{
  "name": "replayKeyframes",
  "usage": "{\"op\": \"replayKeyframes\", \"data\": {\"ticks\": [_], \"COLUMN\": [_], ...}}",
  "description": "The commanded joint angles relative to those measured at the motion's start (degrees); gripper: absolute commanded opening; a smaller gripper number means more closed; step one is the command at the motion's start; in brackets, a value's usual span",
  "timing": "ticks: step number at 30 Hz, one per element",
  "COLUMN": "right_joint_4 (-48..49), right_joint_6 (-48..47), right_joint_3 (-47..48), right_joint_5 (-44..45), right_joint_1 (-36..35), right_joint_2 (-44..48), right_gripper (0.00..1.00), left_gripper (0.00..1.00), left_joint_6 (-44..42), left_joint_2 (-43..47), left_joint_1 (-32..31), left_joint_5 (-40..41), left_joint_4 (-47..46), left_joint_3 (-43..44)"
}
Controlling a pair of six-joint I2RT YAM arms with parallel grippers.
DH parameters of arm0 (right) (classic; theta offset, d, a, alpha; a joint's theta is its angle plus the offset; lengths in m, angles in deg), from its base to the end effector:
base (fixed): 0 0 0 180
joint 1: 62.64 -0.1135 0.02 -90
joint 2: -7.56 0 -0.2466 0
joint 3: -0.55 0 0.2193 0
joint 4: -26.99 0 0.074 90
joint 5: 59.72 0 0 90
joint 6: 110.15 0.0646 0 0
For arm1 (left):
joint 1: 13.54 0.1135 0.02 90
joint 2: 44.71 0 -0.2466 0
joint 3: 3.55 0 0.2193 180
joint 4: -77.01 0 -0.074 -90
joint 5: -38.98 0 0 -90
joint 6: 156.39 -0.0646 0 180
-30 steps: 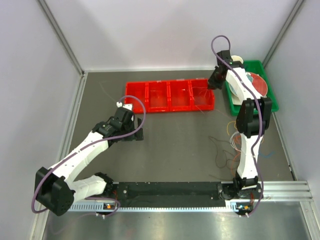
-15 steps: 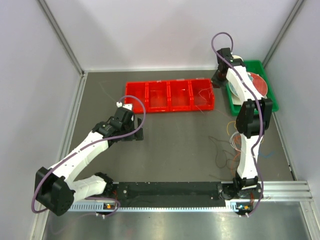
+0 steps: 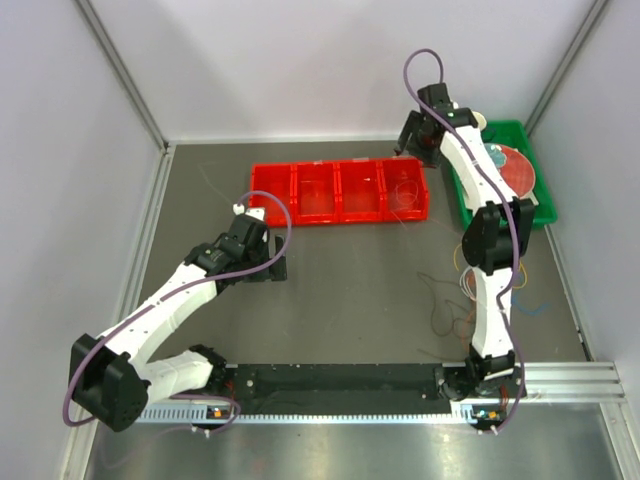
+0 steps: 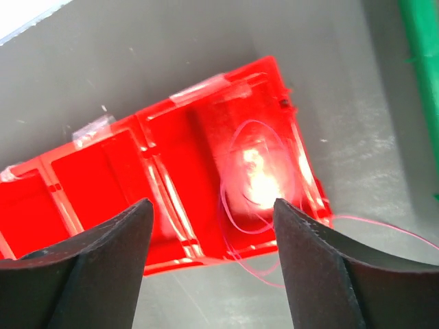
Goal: Untangle the cables
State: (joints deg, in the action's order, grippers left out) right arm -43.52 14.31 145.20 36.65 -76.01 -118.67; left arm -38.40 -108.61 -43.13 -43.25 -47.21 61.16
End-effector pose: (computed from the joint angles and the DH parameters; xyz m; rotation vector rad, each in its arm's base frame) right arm 0.4480 0.0991 0.2727 0.5014 2.4340 0.2195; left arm 0.1869 -0.0961 0.2250 -0.0189 2.5333 -0.2342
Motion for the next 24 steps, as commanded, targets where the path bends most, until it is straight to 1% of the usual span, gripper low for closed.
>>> {"op": "replayKeyframes", "data": {"ticks": [1,2,3,5,6,7,8,9,11,12,13,15,17,18,23,24], "right_joint_4": [-4.42,-4.78,-5.22,-6.62,-7.50,-8.12,-8.73,-9.00,-9.26,-9.35,-9.61,-9.44,-8.57,-7.78,-5.84,-4.88], "right_joint_6": [-2.03,-1.76,-1.33,0.17,1.04,2.79,3.59,4.38,6.14,6.50,6.76,6.94,6.33,6.06,5.53,5.45], "right_joint_3": [-0.79,-2.54,-6.65,-11.15,-15.70,-18.27,-20.99,-26.32,-31.54,-36.09,-38.13,-43.39,-46.49,-48.85,-54.23,-56.59], "right_joint_5": [5.47,6.54,7.68,11.81,13.04,14.53,14.89,15.07,14.81,14.38,14.37,14.37,13.58,12.88,13.58,12.19], "right_joint_1": [0.09,0.09,0.09,0.36,0.62,0.97,1.49,2.54,3.95,5.35,5.98,7.47,8.18,8.35,8.88,9.23], "right_joint_2": [8.36,11.42,13.02,18.01,19.52,21.28,22.95,26.27,29.19,31.81,32.71,34.56,36.32,36.67,36.32,36.41], "right_gripper": [0.72,0.72,0.72,0.72,0.72,0.72,0.71,0.70,0.68,0.68,0.66,0.66,0.65,0.65,0.63,0.62], "left_gripper": [0.95,0.95,0.95,0.95,0.95,0.95,0.95,0.95,0.95,0.95,0.95,0.95,0.95,0.95,0.95,0.95], "left_joint_6": [0.40,0.31,0.31,0.23,0.31,0.40,0.31,0.31,0.31,0.31,0.31,0.31,0.14,0.14,-0.04,-0.13], "left_joint_2": [0.09,0.09,0.09,0.18,0.18,0.18,0.18,0.27,0.35,0.35,0.27,0.18,0.00,-0.08,-0.09,-0.17], "left_joint_1": [-0.30,-0.30,-0.21,-0.30,-0.30,-0.30,-0.30,-0.21,-0.30,-0.30,-0.39,-0.39,-0.39,-0.47,-0.56,-0.56], "left_joint_5": [0.40,0.40,0.40,0.40,0.40,0.40,0.40,0.40,0.40,0.40,0.32,-0.03,-0.39,-0.47,-1.18,-1.27], "left_joint_4": [-1.23,-1.23,-1.31,-1.40,-1.40,-1.32,-1.32,-1.32,-1.40,-1.32,-1.49,-1.49,-1.58,-1.49,-1.67,-1.67], "left_joint_3": [-0.06,0.03,-0.06,0.03,-0.06,-0.06,-0.06,-0.15,-0.15,-0.06,-0.06,-0.06,-0.06,-0.15,-0.15,-0.06]}}
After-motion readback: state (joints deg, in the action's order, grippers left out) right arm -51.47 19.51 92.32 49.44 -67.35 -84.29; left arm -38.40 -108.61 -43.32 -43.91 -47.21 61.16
